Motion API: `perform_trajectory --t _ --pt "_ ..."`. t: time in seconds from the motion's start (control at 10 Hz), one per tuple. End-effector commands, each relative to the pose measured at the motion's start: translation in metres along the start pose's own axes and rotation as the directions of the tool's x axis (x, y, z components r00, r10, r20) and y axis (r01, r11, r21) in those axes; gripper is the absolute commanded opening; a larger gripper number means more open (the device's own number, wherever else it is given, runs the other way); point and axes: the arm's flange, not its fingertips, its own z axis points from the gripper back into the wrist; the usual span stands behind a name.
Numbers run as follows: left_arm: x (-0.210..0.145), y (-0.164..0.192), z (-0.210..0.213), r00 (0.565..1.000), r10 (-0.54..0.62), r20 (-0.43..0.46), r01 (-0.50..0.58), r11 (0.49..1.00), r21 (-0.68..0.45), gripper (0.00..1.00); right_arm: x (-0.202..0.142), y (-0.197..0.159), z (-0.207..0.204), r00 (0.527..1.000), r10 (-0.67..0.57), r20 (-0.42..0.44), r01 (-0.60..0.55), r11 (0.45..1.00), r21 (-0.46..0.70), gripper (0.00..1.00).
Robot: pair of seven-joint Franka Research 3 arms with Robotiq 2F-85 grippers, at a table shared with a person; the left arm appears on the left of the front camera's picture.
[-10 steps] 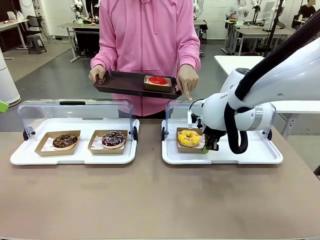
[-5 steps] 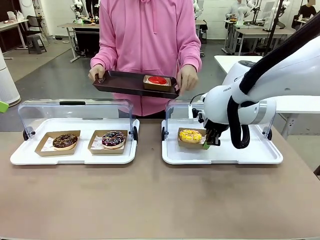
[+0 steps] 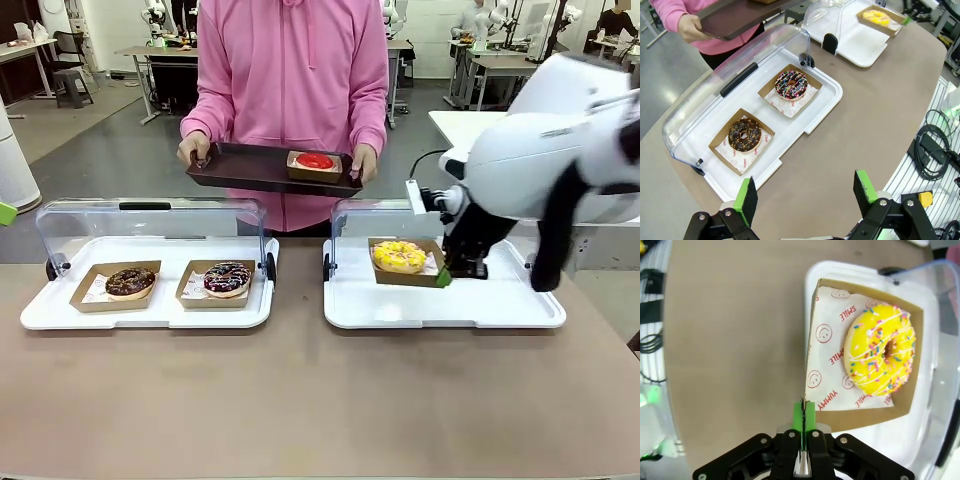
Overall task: Provide the desired donut to the person.
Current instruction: Pick up and lift the Paper togo box containing the Donut pointed at by the person.
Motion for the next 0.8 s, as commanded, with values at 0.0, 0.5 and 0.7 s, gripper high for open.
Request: perform_trajectory --t 0.0,0.5,0.7 --pt "-0.001 0.001 -0.001 1.0 -0.003 0.007 0.003 1.0 -0.003 1.0 -0.008 0.035 0.046 0.997 0.069 0.046 -0.073 0.992 0.099 0.0" --pt "-0.001 0.001 -0.001 1.0 -0.003 0.007 0.003 1.0 -0.003 1.0 0.013 0.083 0.133 0.979 0.205 0.018 -0.203 0.977 -0.07 0.0" --pt "-0.001 0.001 -0.001 1.0 -0.003 0.007 0.003 1.0 -0.003 1.0 0.017 0.054 0.137 0.987 0.122 0.103 -0.109 0.986 -0.125 0.0"
